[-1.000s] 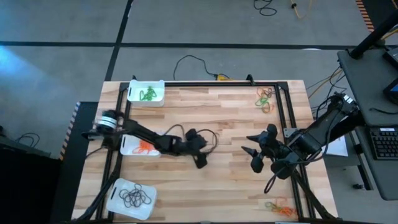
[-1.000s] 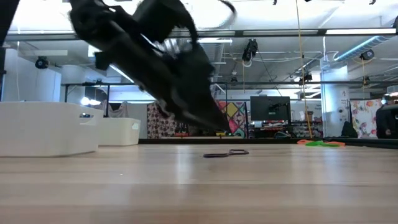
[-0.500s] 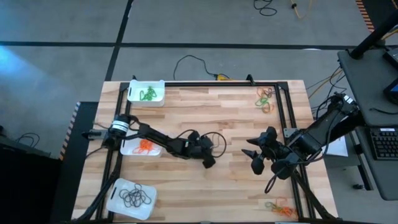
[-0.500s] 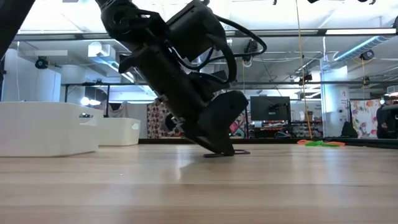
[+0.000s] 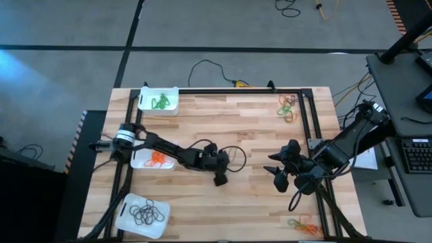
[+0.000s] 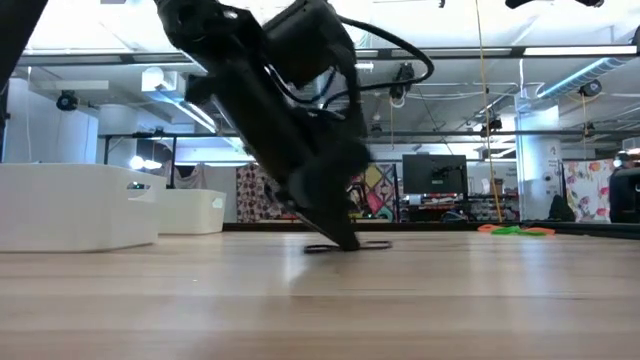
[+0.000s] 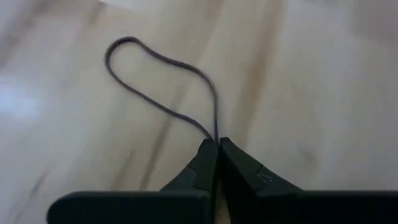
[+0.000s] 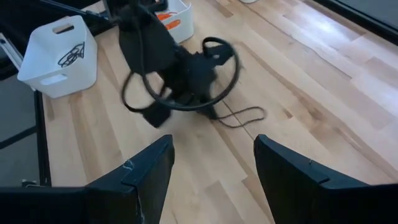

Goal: Sort rubber bands into baskets
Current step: Put the black rubber band into the bottom white bin, then put the orange rubber band into the middle white bin

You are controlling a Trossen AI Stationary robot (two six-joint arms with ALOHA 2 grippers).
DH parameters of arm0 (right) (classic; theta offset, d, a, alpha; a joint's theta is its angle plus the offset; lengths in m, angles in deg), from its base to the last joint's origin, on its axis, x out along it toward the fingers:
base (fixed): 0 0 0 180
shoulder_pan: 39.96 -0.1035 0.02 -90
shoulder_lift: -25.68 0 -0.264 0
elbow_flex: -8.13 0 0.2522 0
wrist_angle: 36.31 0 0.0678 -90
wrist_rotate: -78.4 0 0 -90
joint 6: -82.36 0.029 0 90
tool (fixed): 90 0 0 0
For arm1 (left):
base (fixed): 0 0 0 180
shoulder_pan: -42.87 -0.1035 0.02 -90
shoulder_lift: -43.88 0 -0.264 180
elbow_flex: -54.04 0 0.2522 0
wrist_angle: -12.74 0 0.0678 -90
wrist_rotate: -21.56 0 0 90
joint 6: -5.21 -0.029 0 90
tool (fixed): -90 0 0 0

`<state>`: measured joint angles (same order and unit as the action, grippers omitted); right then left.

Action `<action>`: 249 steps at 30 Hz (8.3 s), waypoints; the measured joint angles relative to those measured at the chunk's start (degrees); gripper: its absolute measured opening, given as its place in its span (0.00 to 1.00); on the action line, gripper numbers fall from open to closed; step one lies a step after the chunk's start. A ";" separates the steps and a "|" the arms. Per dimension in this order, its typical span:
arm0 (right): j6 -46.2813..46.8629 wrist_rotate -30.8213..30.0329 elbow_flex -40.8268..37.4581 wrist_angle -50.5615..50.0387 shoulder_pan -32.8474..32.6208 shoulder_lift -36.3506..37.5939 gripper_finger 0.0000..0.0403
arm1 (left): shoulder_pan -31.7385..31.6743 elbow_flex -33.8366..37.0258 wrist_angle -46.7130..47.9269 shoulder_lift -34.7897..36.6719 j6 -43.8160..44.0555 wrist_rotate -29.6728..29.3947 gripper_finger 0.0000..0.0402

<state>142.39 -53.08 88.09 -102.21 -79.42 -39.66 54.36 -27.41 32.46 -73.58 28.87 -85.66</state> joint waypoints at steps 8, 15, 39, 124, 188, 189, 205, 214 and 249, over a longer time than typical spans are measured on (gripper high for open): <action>1.25 0.02 -1.92 0.19 -0.02 0.00 0.53 | 0.47 -2.34 16.86 14.18 -10.66 5.34 0.00; 6.80 3.74 -7.33 0.89 -0.02 -0.02 0.53 | 4.32 -9.47 41.88 24.39 -6.96 17.09 0.00; 9.08 6.02 -15.11 2.98 1.01 -0.02 0.53 | 34.99 8.01 45.23 26.89 44.81 40.29 0.00; -12.34 43.96 8.35 3.52 23.40 -34.16 0.03 | 11.87 -12.63 57.16 46.90 4.02 -7.46 0.55; -7.30 21.43 20.81 -1.41 19.92 -23.01 0.50 | -20.38 13.94 -8.82 11.42 -44.31 15.95 0.36; -7.23 21.42 20.81 -2.16 19.96 -23.15 0.50 | -20.27 13.94 -8.90 11.16 -44.80 16.70 0.36; -7.04 20.33 20.79 -4.42 19.98 -23.23 0.50 | -20.40 13.89 -11.07 8.43 -39.23 20.42 0.16; -5.48 20.46 20.79 -4.20 18.93 -23.21 0.50 | -20.18 13.96 -5.68 12.93 -30.79 21.23 0.01; -16.28 15.28 20.79 5.78 16.57 -31.16 0.50 | -14.87 14.06 6.11 34.25 -14.11 27.32 0.00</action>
<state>126.11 -37.80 108.87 -96.43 -62.85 -70.82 39.49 -13.35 38.57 -39.32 14.76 -58.34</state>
